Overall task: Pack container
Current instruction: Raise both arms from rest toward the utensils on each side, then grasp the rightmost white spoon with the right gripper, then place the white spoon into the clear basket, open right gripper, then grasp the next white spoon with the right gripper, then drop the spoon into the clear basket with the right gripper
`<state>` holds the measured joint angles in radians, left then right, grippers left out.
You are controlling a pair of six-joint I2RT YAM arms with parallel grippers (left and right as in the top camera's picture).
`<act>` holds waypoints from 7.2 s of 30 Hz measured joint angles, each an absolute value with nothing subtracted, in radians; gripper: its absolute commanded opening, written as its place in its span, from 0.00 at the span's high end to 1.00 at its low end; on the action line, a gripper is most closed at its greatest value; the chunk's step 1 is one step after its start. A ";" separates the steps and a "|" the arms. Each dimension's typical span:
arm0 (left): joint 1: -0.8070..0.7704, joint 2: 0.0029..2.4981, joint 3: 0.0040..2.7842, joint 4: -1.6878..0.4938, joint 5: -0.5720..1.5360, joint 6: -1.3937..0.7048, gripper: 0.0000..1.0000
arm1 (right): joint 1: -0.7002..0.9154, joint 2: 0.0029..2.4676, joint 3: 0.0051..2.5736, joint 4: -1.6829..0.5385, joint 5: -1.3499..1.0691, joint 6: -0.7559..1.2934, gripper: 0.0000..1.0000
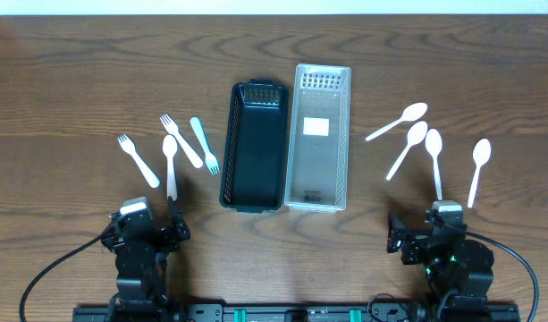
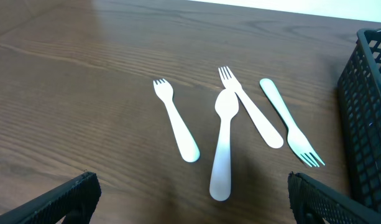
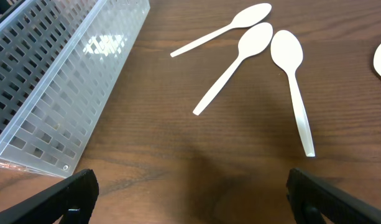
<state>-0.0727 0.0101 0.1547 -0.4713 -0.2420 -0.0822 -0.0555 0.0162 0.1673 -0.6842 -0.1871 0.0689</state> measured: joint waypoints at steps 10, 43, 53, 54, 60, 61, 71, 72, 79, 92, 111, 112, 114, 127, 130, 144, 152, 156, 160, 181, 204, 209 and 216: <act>-0.073 0.010 0.155 -0.471 -0.242 -0.082 0.02 | -0.056 0.016 0.167 -0.684 -0.187 0.069 0.01; -0.073 0.436 0.551 -0.567 0.080 -0.296 0.02 | -0.056 0.826 0.908 -0.871 -0.190 0.070 0.01; -0.071 1.016 1.031 -0.751 0.059 -0.177 0.02 | -0.059 1.515 1.378 -0.950 -0.183 0.036 0.02; -0.067 1.058 1.068 -0.771 0.052 -0.170 0.02 | -0.061 1.548 1.391 -0.950 -0.179 0.035 0.06; -0.021 1.203 1.175 -0.801 0.030 -0.148 0.02 | -0.132 1.735 1.406 -0.964 -0.146 0.049 0.17; -0.014 1.209 1.176 -0.801 0.027 -0.147 0.02 | -0.146 1.763 1.406 -0.969 -0.138 0.052 0.20; 0.043 1.221 1.176 -0.804 0.019 -0.133 0.02 | -0.226 1.924 1.406 -0.993 -0.054 0.064 0.29; 0.044 1.221 1.176 -0.805 0.019 -0.133 0.02 | -0.226 1.929 1.406 -0.994 -0.047 0.063 0.30; 0.044 1.221 1.176 -0.805 0.019 -0.133 0.02 | -0.226 1.976 1.406 -0.998 -0.018 0.059 0.42; 0.044 1.221 1.176 -0.805 0.019 -0.133 0.02 | -0.226 2.054 1.406 -1.005 -0.006 0.064 0.62; 0.044 1.221 1.176 -0.805 0.019 -0.133 0.02 | -0.219 2.055 1.454 -1.151 -0.006 0.099 0.99; 0.044 1.221 1.176 -0.805 0.019 -0.133 0.02 | -0.213 2.038 1.477 -1.180 -0.012 0.101 0.99; 0.044 1.221 1.176 -0.805 0.019 -0.133 0.02 | -0.192 1.973 1.528 -1.216 -0.043 0.103 0.99; 0.044 1.221 1.176 -0.805 0.019 -0.133 0.02 | 0.253 1.715 1.613 -0.997 -0.143 0.337 0.99; 0.044 1.221 1.176 -0.805 0.019 -0.133 0.02 | 0.336 1.792 1.581 -0.923 -0.105 0.398 0.99; 0.044 1.221 1.176 -0.805 0.019 -0.133 0.02 | 0.401 1.943 1.557 -0.848 -0.149 0.375 0.50; 0.044 1.221 1.176 -0.805 0.019 -0.133 0.02 | 0.081 1.686 1.600 -1.011 0.068 0.351 0.42; 0.044 1.221 1.176 -0.805 0.019 -0.133 0.02 | -0.159 1.665 1.594 -1.055 0.153 0.337 0.43; 0.044 1.221 1.176 -0.805 0.019 -0.133 0.02 | -0.321 1.732 1.500 -1.027 0.131 0.328 0.44; 0.044 1.221 1.176 -0.805 0.019 -0.133 0.02 | -0.430 1.994 1.332 -0.865 0.068 0.216 0.51; 0.044 1.221 1.176 -0.805 0.019 -0.133 0.02 | -0.395 1.917 1.334 -0.941 -0.225 0.228 0.98; 0.044 1.221 1.176 -0.805 0.019 -0.133 0.02 | -0.230 1.663 1.343 -0.886 -0.326 0.295 0.99; 0.044 1.221 1.176 -0.805 0.019 -0.133 0.02 | 0.109 1.516 1.368 -0.772 -0.260 0.407 0.98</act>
<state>0.0441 1.2213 1.1755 -0.8047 0.0189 -0.1329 0.1089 1.5162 1.3678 -0.7715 -0.2596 0.4072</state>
